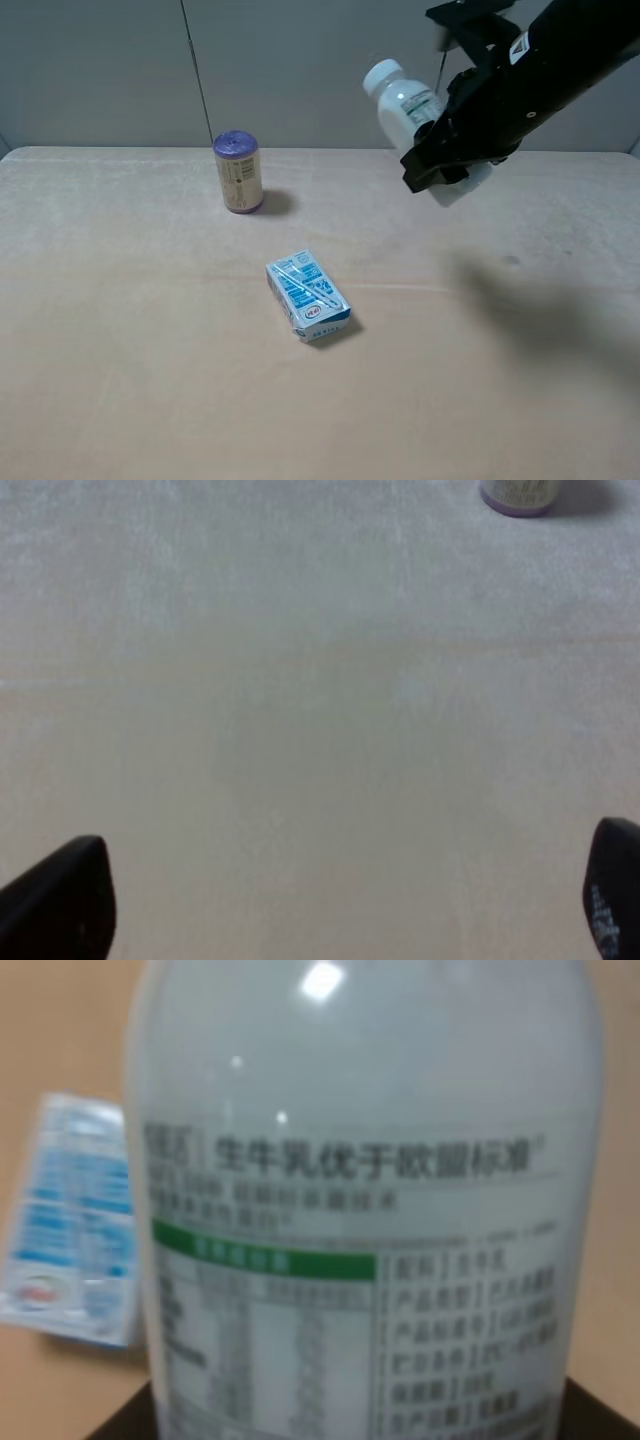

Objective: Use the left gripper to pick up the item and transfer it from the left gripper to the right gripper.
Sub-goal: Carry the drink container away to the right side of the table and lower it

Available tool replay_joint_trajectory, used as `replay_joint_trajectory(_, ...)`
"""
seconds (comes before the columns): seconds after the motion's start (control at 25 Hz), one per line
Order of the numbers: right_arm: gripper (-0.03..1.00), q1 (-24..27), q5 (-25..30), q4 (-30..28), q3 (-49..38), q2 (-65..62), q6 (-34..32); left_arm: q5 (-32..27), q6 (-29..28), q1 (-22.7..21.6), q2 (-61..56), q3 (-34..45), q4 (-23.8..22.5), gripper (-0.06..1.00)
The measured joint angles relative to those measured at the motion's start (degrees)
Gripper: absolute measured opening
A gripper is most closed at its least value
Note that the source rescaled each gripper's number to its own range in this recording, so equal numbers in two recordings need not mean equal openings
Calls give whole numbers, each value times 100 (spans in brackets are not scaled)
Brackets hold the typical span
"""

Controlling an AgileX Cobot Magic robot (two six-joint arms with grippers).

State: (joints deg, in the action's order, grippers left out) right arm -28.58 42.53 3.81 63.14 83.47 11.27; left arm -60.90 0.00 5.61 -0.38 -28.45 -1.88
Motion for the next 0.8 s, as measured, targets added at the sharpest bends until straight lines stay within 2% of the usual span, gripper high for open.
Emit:
replay_joint_trajectory(0.12, 5, 517, 165, -10, 18, 147, -91, 0, 0, 0, 0, 0, 0, 83)
replay_joint_trajectory(0.4, 5, 1411, 149, 2, 18, 858, -141, 0, 0, 0, 0, 0, 0, 82)
replay_joint_trajectory(0.64, 5, 1863, -22, 7, 18, 1500, -141, 0, 0, 0, 0, 0, 0, 82)
replay_joint_trajectory(0.8, 5, 1981, -169, 7, 23, 1834, -146, 4, 0, 0, 0, 0, 0, 82)
